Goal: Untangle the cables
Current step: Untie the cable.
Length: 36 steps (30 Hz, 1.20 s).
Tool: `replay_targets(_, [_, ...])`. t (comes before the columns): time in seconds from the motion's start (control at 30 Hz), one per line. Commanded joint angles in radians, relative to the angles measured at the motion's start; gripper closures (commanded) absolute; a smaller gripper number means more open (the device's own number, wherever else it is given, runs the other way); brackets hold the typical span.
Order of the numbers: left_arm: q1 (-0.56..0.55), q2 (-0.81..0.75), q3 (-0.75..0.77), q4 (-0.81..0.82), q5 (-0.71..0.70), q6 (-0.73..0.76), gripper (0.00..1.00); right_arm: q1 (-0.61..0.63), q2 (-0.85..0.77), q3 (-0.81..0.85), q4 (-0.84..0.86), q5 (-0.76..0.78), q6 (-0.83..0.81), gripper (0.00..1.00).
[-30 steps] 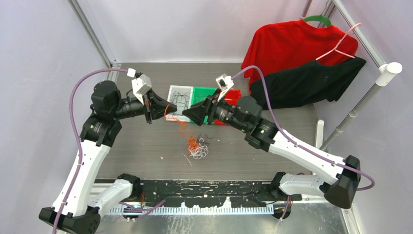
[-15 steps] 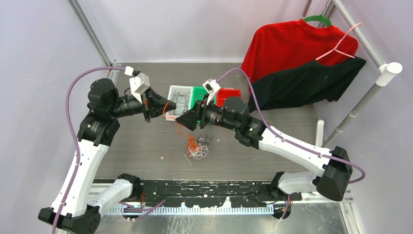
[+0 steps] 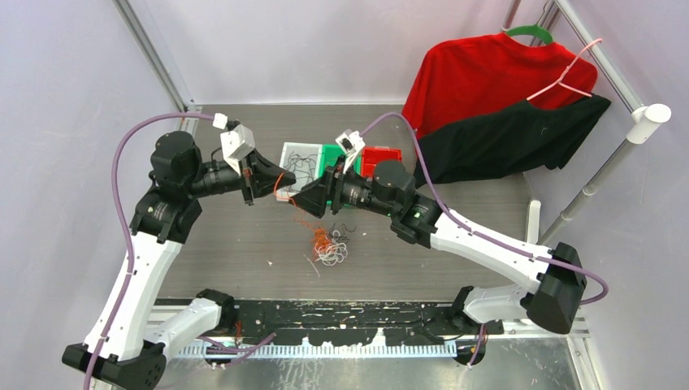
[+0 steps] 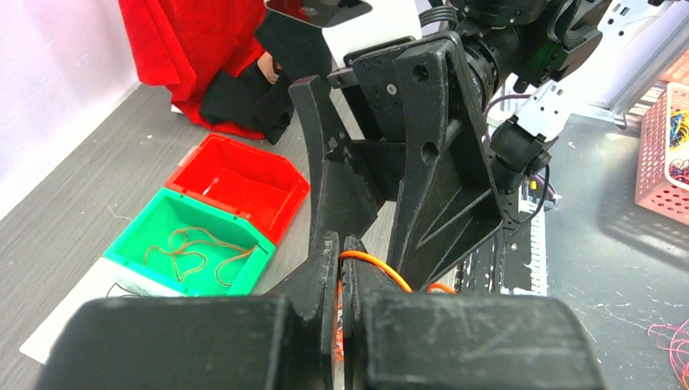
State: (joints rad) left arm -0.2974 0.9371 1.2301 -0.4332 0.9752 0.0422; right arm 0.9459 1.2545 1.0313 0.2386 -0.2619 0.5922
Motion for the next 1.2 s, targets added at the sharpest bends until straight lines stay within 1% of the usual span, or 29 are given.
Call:
replay_targets(0.0, [-0.016,0.008,0.046,0.008,-0.009,-0.004,1.0,0.014,0.044,0.07,0.08,-0.026,0.008,0.36])
replay_targets(0.17, [-0.034,0.031,0.097,0.008,-0.004,-0.043,1.0,0.015,0.118,0.086,0.1,-0.016,-0.015,0.36])
replay_targets(0.27, [-0.037,0.041,0.142,0.008,0.01,-0.068,1.0,0.016,0.157,0.066,0.103,0.006,-0.036,0.37])
replay_targets(0.4, [-0.037,0.054,0.22,0.012,0.024,-0.105,1.0,0.014,0.188,-0.027,0.169,0.052,-0.037,0.39])
replay_targets(0.57, [-0.038,0.067,0.301,0.058,0.022,-0.164,1.0,0.013,0.233,-0.136,0.261,0.113,-0.025,0.41])
replay_targets(0.67, [-0.037,0.077,0.356,0.074,0.017,-0.176,1.0,0.014,0.262,-0.188,0.336,0.138,-0.001,0.41])
replay_targets(0.8, [-0.037,0.093,0.422,0.081,0.009,-0.18,1.0,0.014,0.295,-0.249,0.395,0.171,0.016,0.41])
replay_targets(0.87, [-0.037,0.099,0.443,0.084,0.004,-0.175,1.0,0.014,0.301,-0.272,0.41,0.186,0.017,0.42])
replay_targets(0.97, [-0.038,0.103,0.456,0.086,-0.01,-0.155,1.0,0.013,0.3,-0.314,0.43,0.217,0.015,0.48])
replay_targets(1.03, [-0.037,0.103,0.46,0.086,-0.018,-0.143,1.0,0.014,0.291,-0.339,0.434,0.231,0.014,0.49])
replay_targets(1.1, [-0.037,0.098,0.452,0.076,-0.02,-0.133,1.0,0.013,0.249,-0.364,0.425,0.24,-0.003,0.46])
replay_targets(1.17, [-0.037,0.085,0.425,0.063,-0.021,-0.117,1.0,0.013,0.175,-0.389,0.405,0.259,-0.032,0.41])
